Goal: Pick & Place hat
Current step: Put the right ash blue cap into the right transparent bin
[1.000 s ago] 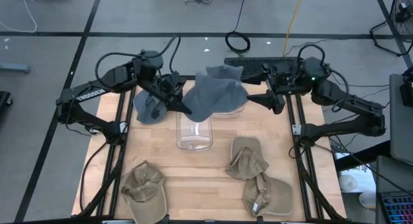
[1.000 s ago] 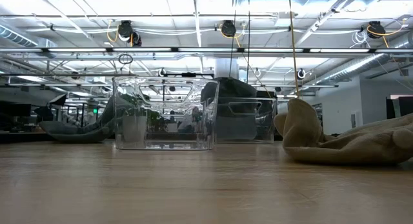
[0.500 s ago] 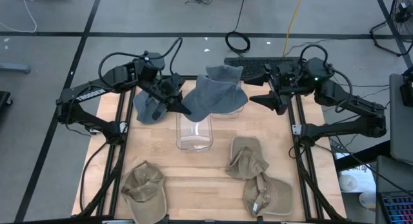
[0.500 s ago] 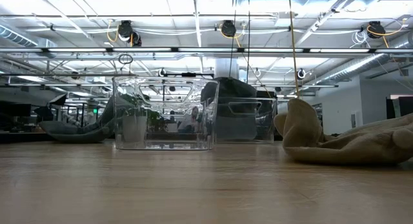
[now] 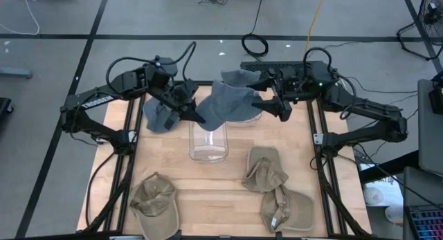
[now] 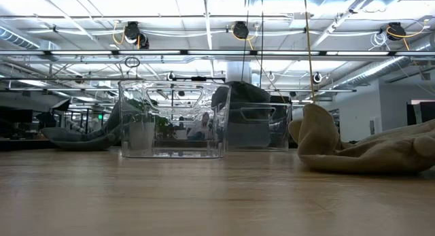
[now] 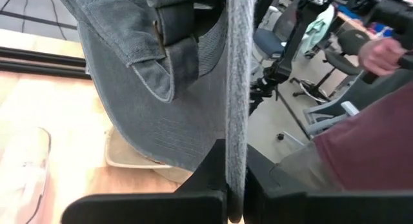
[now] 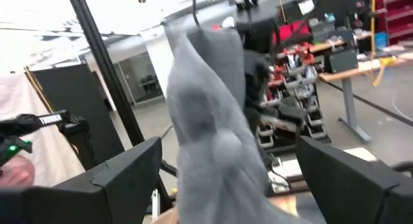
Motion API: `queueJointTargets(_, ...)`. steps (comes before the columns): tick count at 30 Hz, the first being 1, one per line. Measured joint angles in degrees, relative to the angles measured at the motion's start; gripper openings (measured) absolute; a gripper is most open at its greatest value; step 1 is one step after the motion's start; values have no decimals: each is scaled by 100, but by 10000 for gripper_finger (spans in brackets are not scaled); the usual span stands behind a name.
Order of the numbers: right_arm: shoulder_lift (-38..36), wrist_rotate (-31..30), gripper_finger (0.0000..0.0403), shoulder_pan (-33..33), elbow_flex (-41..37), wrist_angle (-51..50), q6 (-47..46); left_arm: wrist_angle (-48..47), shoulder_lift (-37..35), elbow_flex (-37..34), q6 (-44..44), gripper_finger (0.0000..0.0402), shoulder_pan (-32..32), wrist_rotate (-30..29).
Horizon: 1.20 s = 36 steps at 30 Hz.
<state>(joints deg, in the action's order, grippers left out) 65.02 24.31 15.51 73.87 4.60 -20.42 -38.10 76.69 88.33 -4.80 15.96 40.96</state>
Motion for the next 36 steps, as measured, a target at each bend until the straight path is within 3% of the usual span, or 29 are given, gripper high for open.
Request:
queueJointTargets(5,107,38,327,-27,0,75,-134,2,2,0,0,7,-1,-46)
queueJointTargets(9,146,123,281,-25,0,100,-252,-20,2,0,-7,7,-1,-60)
queueJointTargets(21,112,151,16,-25,0,151,-230,-223,2,2,8,7,-1,-309)
queueJointTargets(31,109,449,8,-23,0,130,-97,-214,2,2,-89,10,-1,-315)
queueJointTargets(36,83,440,8,-10,0,94,-56,-219,2,2,-561,67,46,-357)
